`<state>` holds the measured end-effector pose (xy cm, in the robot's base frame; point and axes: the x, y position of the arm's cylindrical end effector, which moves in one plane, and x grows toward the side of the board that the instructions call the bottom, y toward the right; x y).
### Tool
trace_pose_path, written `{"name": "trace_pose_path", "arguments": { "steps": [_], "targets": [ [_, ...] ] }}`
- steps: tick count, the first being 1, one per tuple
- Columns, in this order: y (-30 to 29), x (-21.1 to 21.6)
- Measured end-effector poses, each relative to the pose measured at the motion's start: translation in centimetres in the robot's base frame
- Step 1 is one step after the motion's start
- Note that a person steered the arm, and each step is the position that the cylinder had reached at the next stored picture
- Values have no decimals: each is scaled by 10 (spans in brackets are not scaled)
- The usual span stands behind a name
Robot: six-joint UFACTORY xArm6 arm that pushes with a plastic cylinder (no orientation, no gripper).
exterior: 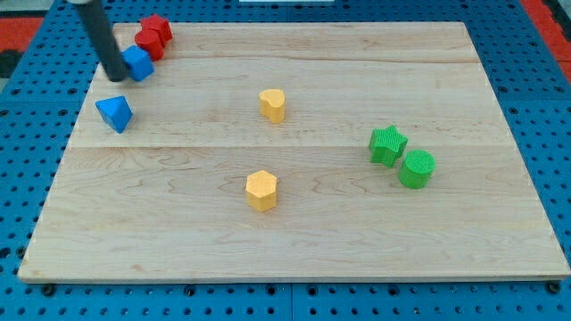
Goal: Push the blue triangle to the bottom right of the blue cube
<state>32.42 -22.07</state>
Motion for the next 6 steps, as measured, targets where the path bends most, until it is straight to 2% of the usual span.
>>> {"name": "trace_pose_path", "arguments": {
  "steps": [1,2,3,4,5,6],
  "targets": [
    [54,34],
    [55,135],
    [-1,150],
    [-26,91],
    [-8,36],
    [16,15]
  ]
}}
